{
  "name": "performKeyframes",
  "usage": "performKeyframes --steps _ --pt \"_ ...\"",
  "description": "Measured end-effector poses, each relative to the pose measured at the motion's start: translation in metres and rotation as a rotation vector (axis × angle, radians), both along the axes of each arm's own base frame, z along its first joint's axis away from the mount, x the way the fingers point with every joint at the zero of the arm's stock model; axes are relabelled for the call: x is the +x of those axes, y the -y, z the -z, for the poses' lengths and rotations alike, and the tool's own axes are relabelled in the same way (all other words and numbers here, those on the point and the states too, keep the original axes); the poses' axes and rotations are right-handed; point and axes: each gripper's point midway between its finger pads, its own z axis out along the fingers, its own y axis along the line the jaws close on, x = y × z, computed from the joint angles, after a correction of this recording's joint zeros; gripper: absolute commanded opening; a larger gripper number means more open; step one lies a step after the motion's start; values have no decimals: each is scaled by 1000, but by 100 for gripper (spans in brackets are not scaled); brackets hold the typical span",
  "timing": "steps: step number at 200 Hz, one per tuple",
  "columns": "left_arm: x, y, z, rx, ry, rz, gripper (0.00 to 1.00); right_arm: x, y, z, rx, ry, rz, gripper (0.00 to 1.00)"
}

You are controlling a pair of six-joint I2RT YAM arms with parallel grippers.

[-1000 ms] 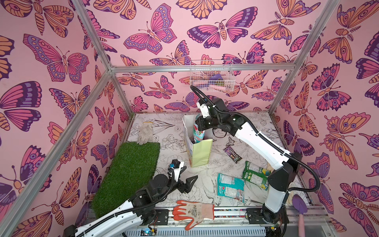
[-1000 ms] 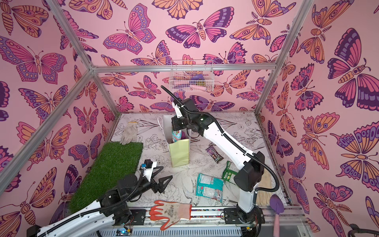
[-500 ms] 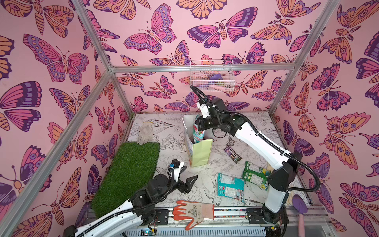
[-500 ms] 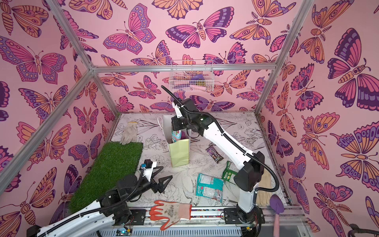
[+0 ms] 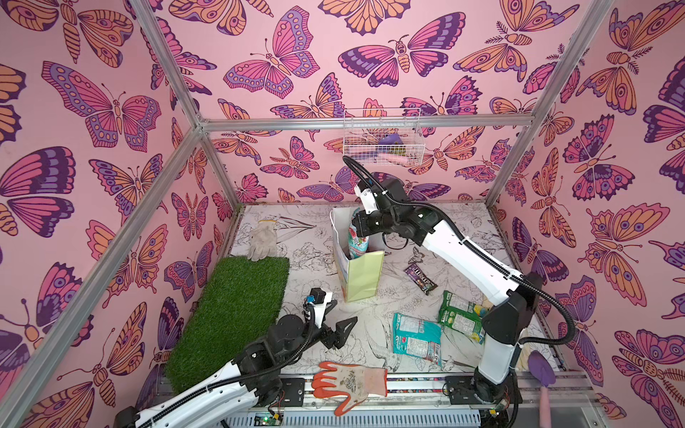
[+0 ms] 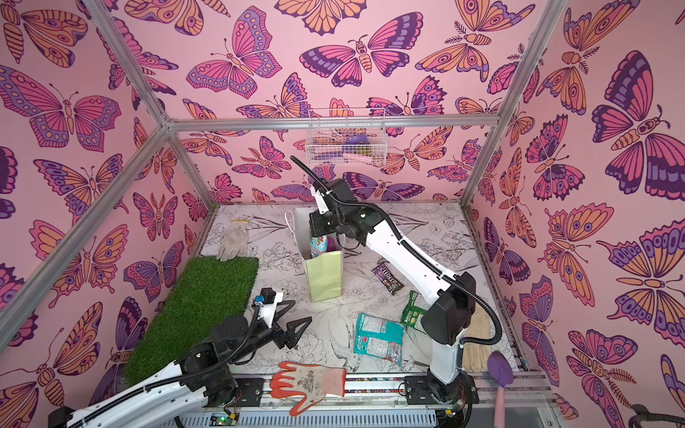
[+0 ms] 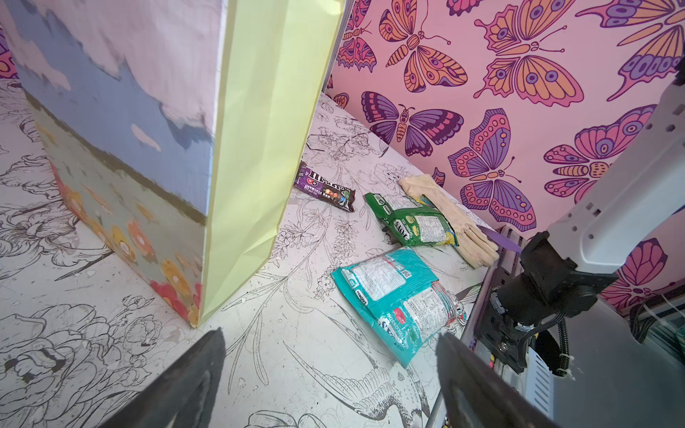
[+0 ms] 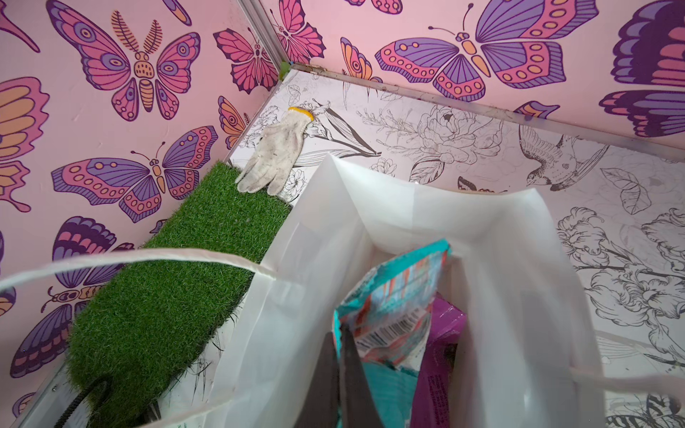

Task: Place the snacks into the paper bag
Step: Place the snack in the paper bag.

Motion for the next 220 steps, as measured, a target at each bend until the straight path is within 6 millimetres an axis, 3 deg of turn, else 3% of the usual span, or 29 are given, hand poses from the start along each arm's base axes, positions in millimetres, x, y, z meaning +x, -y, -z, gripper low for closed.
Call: performKeyframes --steps 87,128,220 --pt "0 0 0 -1 1 0 91 2 -2 8 -11 -13 0 3" --pt "0 0 0 0 1 -3 91 2 -2 21 -35 -41 0 3" --pt "1 0 2 8 -4 -5 91 1 -2 34 -55 -76 -2 9"
